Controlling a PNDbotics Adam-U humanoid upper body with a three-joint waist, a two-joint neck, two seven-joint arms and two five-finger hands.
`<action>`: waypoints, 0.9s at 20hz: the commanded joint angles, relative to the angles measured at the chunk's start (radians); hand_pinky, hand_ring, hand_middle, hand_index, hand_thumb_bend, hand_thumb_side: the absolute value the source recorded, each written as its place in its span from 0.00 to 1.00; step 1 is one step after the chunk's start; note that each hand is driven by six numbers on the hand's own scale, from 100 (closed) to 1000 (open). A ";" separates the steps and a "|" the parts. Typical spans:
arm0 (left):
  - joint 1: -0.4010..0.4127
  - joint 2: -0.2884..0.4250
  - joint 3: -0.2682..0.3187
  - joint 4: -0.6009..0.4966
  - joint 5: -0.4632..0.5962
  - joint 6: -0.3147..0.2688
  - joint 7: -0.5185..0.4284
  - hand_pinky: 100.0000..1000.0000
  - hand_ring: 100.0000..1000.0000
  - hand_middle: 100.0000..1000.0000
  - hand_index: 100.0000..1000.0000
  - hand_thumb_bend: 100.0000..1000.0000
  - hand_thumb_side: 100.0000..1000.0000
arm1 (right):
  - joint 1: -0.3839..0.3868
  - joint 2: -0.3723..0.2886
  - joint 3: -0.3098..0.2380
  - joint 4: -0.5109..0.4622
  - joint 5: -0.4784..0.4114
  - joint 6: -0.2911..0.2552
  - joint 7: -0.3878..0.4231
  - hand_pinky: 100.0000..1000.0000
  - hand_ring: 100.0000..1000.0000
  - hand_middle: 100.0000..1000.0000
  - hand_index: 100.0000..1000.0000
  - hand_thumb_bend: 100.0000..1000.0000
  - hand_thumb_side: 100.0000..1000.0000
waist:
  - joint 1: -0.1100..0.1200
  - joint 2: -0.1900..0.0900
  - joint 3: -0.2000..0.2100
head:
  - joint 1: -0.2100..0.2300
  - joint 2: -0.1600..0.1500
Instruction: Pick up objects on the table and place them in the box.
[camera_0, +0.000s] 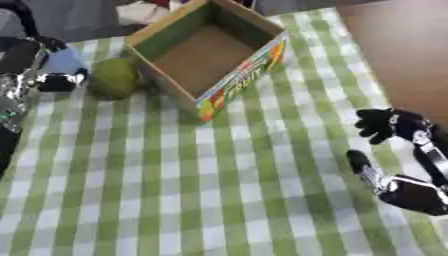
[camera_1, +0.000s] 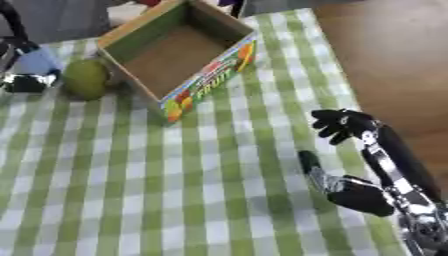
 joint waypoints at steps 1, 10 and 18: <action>-0.008 0.032 0.004 -0.020 0.000 0.005 0.015 0.61 0.46 0.33 0.60 0.19 0.20 | -0.008 -0.008 -0.004 -0.009 0.004 -0.001 -0.003 0.54 0.62 0.64 0.84 0.15 0.48 | -0.009 -0.030 0.005 | 0.000 -0.009; 0.000 0.071 -0.022 -0.160 0.087 -0.036 -0.028 0.62 0.47 0.33 0.61 0.18 0.22 | 0.003 -0.010 -0.007 -0.005 0.000 -0.001 -0.003 0.54 0.62 0.64 0.84 0.14 0.47 | -0.018 -0.067 0.035 | -0.005 0.005; -0.016 0.047 -0.123 -0.393 0.132 -0.110 -0.129 0.62 0.48 0.35 0.63 0.20 0.21 | 0.008 -0.008 -0.006 -0.003 -0.002 -0.002 0.000 0.54 0.62 0.64 0.84 0.14 0.47 | -0.021 -0.085 0.044 | -0.005 0.007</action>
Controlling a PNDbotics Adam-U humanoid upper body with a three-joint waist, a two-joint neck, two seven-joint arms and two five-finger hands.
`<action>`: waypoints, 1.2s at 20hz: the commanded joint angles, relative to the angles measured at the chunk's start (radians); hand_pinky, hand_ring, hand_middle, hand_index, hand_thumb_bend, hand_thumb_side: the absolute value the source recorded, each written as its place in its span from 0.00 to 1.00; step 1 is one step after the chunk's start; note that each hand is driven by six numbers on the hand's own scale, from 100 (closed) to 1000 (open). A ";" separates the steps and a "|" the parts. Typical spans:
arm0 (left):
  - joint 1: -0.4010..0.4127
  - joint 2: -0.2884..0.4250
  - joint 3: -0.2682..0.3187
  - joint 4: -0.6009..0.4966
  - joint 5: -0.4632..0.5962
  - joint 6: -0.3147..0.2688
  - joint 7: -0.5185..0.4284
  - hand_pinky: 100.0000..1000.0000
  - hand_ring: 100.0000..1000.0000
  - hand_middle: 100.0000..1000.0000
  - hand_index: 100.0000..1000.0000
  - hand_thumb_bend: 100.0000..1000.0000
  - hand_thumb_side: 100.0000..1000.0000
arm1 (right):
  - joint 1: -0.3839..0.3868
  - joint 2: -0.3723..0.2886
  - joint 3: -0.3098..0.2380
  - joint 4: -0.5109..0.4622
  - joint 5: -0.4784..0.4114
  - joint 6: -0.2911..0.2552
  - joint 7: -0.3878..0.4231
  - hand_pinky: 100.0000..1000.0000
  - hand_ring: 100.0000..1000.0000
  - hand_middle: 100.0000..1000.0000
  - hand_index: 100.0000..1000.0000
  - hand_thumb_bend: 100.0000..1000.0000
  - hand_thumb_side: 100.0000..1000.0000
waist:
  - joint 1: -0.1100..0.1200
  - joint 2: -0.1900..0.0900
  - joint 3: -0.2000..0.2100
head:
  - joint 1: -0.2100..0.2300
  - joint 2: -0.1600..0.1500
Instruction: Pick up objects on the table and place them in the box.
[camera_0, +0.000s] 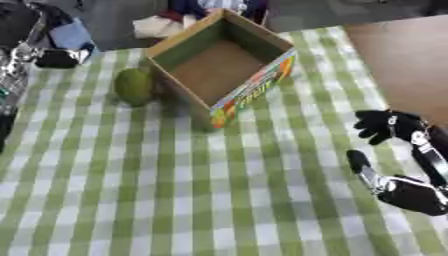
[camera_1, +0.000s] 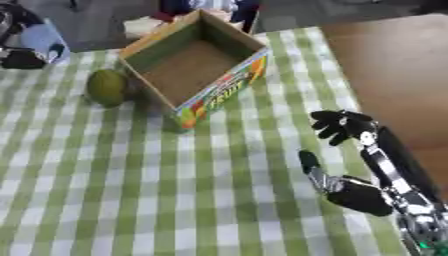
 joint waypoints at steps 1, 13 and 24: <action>-0.030 0.017 -0.040 -0.098 0.014 -0.028 -0.043 0.62 0.48 0.35 0.63 0.20 0.22 | -0.007 -0.008 -0.006 -0.009 -0.002 -0.002 0.000 0.54 0.62 0.64 0.84 0.14 0.47 | -0.006 -0.027 -0.002 | -0.001 -0.002; -0.076 -0.124 -0.149 -0.105 -0.024 -0.121 -0.152 0.66 0.60 0.54 0.76 0.27 0.28 | -0.012 -0.001 -0.002 -0.011 -0.006 -0.004 0.006 0.54 0.62 0.64 0.84 0.13 0.47 | -0.010 -0.028 -0.032 | 0.009 -0.015; -0.067 -0.130 -0.145 -0.126 -0.052 -0.128 -0.092 0.74 0.77 0.82 0.93 0.86 0.70 | -0.011 0.001 -0.004 -0.010 -0.007 -0.004 0.007 0.54 0.62 0.64 0.84 0.13 0.47 | -0.012 -0.027 -0.027 | 0.010 -0.025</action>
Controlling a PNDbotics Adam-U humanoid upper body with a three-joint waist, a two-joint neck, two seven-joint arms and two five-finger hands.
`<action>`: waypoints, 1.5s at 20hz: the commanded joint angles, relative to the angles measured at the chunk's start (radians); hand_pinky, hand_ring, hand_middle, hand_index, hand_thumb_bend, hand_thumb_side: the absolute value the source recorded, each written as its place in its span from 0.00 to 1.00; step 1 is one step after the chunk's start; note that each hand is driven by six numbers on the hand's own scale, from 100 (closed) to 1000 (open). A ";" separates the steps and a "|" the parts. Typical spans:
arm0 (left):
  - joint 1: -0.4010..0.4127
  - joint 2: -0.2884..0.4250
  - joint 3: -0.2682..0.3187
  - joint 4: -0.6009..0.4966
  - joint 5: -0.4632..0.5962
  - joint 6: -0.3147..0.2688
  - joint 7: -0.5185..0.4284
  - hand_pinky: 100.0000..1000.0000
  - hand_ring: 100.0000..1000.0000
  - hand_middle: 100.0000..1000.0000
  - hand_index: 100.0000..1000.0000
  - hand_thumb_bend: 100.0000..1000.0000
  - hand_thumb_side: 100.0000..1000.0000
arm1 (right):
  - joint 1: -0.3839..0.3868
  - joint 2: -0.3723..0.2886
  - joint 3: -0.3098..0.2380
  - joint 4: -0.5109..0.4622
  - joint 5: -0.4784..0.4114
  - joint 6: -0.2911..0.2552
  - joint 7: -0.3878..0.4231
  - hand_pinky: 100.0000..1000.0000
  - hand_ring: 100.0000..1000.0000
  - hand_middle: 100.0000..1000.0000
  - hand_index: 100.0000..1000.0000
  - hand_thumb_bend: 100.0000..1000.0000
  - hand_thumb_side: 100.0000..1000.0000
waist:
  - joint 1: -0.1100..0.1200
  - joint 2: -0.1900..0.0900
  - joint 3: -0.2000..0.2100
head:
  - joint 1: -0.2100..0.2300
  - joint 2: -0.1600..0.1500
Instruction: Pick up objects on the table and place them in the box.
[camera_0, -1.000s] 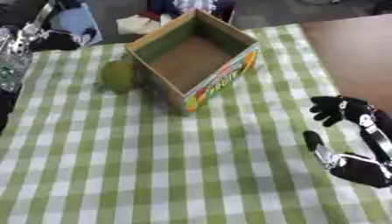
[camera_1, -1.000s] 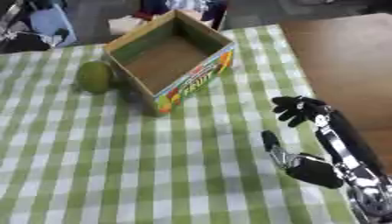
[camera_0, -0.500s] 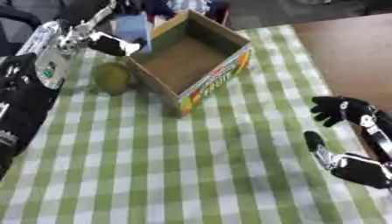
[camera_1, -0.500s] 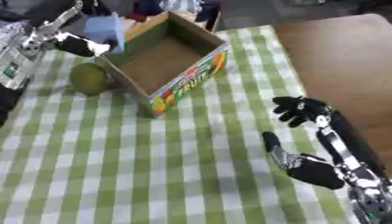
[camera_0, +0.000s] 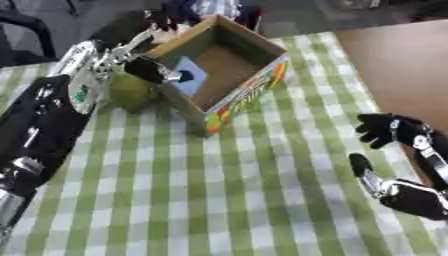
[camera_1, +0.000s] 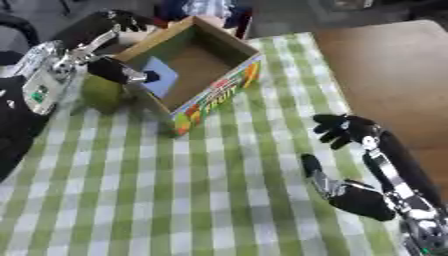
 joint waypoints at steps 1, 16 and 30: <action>-0.012 0.035 0.016 -0.037 0.014 0.009 0.026 0.74 0.77 0.82 0.93 0.86 0.70 | -0.010 -0.008 -0.004 -0.010 -0.004 -0.002 0.001 0.54 0.62 0.64 0.84 0.13 0.48 | -0.007 -0.024 0.005 | -0.003 -0.015; 0.210 0.280 0.069 -0.243 0.269 0.029 -0.232 0.73 0.71 0.72 0.88 0.48 0.51 | -0.003 -0.014 -0.012 -0.006 -0.001 0.001 -0.005 0.54 0.62 0.64 0.84 0.13 0.48 | -0.005 -0.033 0.052 | -0.025 -0.015; 0.176 0.184 0.051 0.014 0.161 0.019 -0.298 0.73 0.68 0.75 0.90 0.55 0.55 | -0.001 -0.010 -0.009 -0.006 -0.003 -0.001 -0.002 0.54 0.62 0.64 0.84 0.12 0.48 | -0.012 -0.032 0.049 | -0.020 -0.011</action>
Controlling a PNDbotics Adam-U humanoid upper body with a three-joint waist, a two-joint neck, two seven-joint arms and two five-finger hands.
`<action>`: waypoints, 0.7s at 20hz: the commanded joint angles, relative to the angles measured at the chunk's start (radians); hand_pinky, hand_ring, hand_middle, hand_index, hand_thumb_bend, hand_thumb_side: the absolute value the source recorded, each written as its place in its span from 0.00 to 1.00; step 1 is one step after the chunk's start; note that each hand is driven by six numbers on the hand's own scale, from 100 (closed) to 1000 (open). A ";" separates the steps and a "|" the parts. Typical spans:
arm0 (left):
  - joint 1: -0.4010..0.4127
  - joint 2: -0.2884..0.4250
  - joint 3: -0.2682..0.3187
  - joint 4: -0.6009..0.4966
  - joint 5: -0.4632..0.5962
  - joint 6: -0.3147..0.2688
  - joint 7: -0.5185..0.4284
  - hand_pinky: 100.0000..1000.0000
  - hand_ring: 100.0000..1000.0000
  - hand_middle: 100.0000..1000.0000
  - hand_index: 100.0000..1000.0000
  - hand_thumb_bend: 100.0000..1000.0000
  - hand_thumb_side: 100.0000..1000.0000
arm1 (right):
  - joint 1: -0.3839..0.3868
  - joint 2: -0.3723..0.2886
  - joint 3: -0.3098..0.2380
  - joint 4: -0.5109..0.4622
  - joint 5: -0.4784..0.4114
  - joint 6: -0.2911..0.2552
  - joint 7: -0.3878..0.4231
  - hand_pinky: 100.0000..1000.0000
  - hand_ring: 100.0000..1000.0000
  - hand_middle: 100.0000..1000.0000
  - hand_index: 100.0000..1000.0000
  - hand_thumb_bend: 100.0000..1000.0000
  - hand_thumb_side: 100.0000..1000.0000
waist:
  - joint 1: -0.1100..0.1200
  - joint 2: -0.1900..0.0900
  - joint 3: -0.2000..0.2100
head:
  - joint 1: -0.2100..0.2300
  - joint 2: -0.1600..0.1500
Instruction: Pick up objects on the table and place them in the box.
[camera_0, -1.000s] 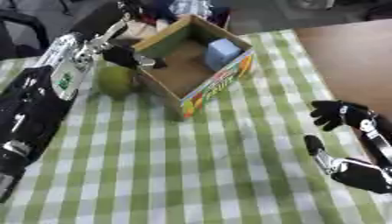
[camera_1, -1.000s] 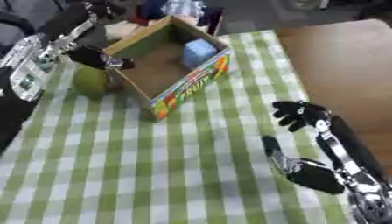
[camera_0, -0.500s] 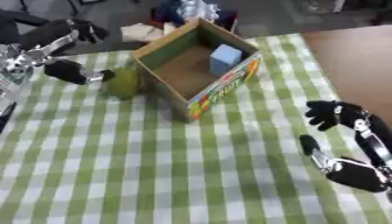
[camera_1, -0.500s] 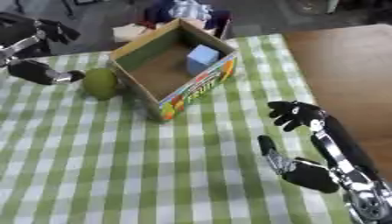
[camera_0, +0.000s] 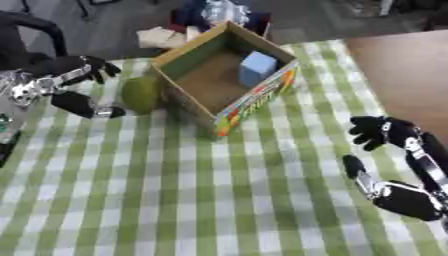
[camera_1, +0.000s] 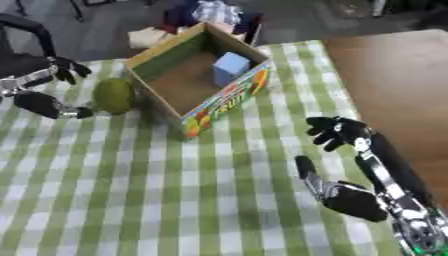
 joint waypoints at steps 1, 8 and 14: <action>-0.029 0.008 0.006 0.026 -0.023 -0.005 0.014 0.73 0.66 0.75 0.90 0.55 0.55 | -0.010 -0.010 -0.008 -0.007 -0.003 -0.001 -0.001 0.54 0.62 0.64 0.84 0.12 0.48 | -0.005 -0.021 -0.001 | 0.002 -0.005; -0.063 -0.042 -0.001 0.081 -0.103 0.002 0.085 0.69 0.58 0.66 0.82 0.39 0.36 | -0.009 -0.008 -0.008 -0.007 -0.005 -0.001 -0.001 0.54 0.62 0.64 0.84 0.11 0.48 | -0.004 -0.021 -0.005 | 0.005 -0.006; -0.070 -0.056 0.009 0.098 -0.184 0.043 0.245 0.62 0.45 0.48 0.70 0.32 0.20 | -0.008 -0.007 -0.008 -0.006 -0.005 -0.002 -0.001 0.54 0.62 0.64 0.84 0.11 0.49 | -0.004 -0.020 -0.007 | 0.007 -0.007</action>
